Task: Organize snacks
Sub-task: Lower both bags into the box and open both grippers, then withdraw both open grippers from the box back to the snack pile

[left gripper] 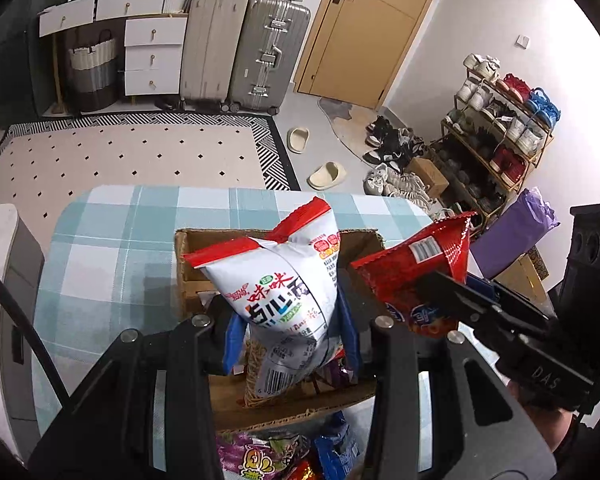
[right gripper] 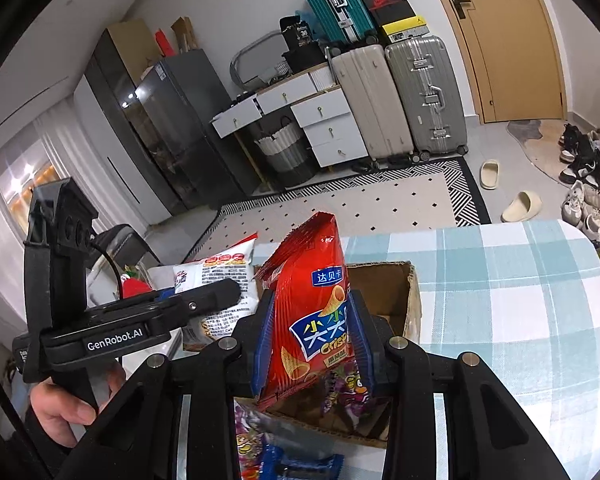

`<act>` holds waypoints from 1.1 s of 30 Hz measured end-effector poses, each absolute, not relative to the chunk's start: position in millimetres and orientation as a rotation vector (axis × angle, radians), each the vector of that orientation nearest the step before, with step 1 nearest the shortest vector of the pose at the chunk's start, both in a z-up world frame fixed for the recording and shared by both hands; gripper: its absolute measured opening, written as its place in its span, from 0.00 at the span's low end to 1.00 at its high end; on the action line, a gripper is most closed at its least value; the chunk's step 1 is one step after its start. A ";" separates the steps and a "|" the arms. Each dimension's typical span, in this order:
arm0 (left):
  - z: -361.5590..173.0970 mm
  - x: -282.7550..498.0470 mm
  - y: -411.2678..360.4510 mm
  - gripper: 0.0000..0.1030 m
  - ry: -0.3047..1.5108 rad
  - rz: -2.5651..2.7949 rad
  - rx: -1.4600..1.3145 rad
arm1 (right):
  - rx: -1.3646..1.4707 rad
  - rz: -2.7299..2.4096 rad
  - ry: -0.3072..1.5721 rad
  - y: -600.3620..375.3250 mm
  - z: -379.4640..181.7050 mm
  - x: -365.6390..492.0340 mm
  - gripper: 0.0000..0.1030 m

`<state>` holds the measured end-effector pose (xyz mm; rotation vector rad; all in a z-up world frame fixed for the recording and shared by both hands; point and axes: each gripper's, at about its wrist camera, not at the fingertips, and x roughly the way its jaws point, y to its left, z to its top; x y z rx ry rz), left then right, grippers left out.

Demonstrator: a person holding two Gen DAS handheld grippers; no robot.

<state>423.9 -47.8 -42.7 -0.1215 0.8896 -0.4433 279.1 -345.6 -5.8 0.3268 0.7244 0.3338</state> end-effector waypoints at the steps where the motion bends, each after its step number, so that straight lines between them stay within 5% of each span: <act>1: -45.8 425.5 -48.2 0.35 0.893 -0.442 -0.123 | 0.319 0.330 0.728 -344.7 -7.6 280.7 0.34; 10: -71.3 442.2 -55.9 0.37 0.964 -0.426 -0.134 | 0.335 0.340 0.766 -341.5 -23.0 291.2 0.35; 14: -69.6 436.5 -53.7 0.40 0.936 -0.415 -0.123 | 0.352 0.320 0.762 -345.6 -25.1 288.4 0.45; 19: -54.9 411.7 -42.9 0.64 0.877 -0.389 -0.112 | 0.368 0.323 0.742 -352.4 -17.0 275.1 0.48; 24: -37.7 361.9 -37.7 0.71 0.786 -0.345 -0.081 | 0.369 0.337 0.691 -355.0 -0.9 243.6 0.52; 33: -2.6 257.5 -41.9 0.80 0.615 -0.322 0.003 | 0.241 0.379 0.576 -347.6 28.3 167.0 0.74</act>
